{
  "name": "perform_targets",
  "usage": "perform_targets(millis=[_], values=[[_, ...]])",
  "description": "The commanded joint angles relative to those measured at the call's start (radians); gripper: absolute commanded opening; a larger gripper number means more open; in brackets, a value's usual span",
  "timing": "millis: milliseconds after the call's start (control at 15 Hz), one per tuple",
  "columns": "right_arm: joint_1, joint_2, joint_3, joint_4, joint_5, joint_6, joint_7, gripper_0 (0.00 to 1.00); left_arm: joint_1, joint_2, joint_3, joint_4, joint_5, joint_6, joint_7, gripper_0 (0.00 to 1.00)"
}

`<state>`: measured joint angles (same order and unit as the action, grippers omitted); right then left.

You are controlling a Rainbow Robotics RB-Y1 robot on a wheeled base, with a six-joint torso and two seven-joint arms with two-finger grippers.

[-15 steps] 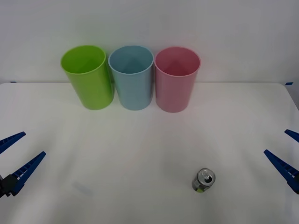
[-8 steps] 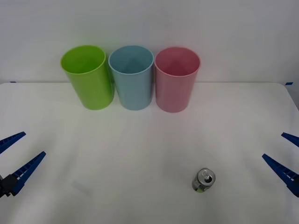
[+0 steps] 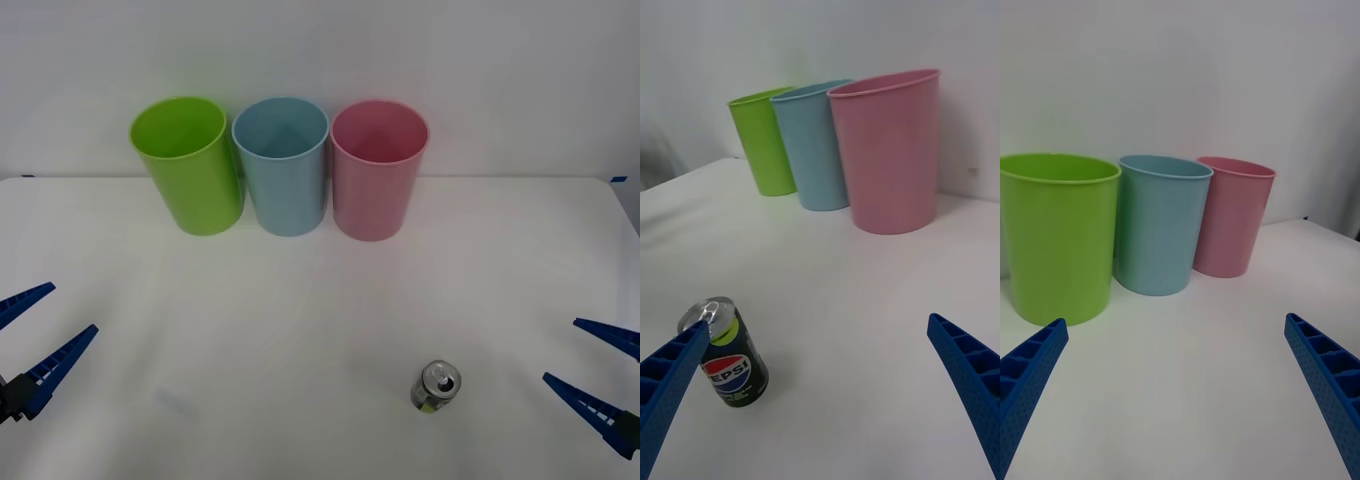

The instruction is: Grasp the object on the table and drop it into the matching bin: aluminum can to the light blue bin, PET bottle to the pink bin.

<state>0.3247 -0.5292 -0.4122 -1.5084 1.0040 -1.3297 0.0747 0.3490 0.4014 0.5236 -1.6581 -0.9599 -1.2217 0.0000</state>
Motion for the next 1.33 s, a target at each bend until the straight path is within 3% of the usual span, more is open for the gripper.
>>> perform_targets(millis=[67,467,1000,1333], values=[[-0.038,0.000,0.012,0.074,0.016,-0.052,0.105,1.00,0.000,0.000,0.000,0.000,0.000,0.000,0.000,1.00],[-0.089,-0.002,0.096,0.183,0.053,-0.088,0.290,1.00,0.000,0.000,0.000,0.000,0.000,0.000,0.000,1.00],[-0.184,0.000,0.253,0.329,0.059,-0.071,0.339,1.00,0.000,0.000,0.000,0.000,0.000,0.000,0.000,1.00],[-0.210,0.002,0.346,0.332,0.053,0.017,0.364,1.00,0.000,0.000,0.000,0.000,0.000,0.000,0.000,1.00]])
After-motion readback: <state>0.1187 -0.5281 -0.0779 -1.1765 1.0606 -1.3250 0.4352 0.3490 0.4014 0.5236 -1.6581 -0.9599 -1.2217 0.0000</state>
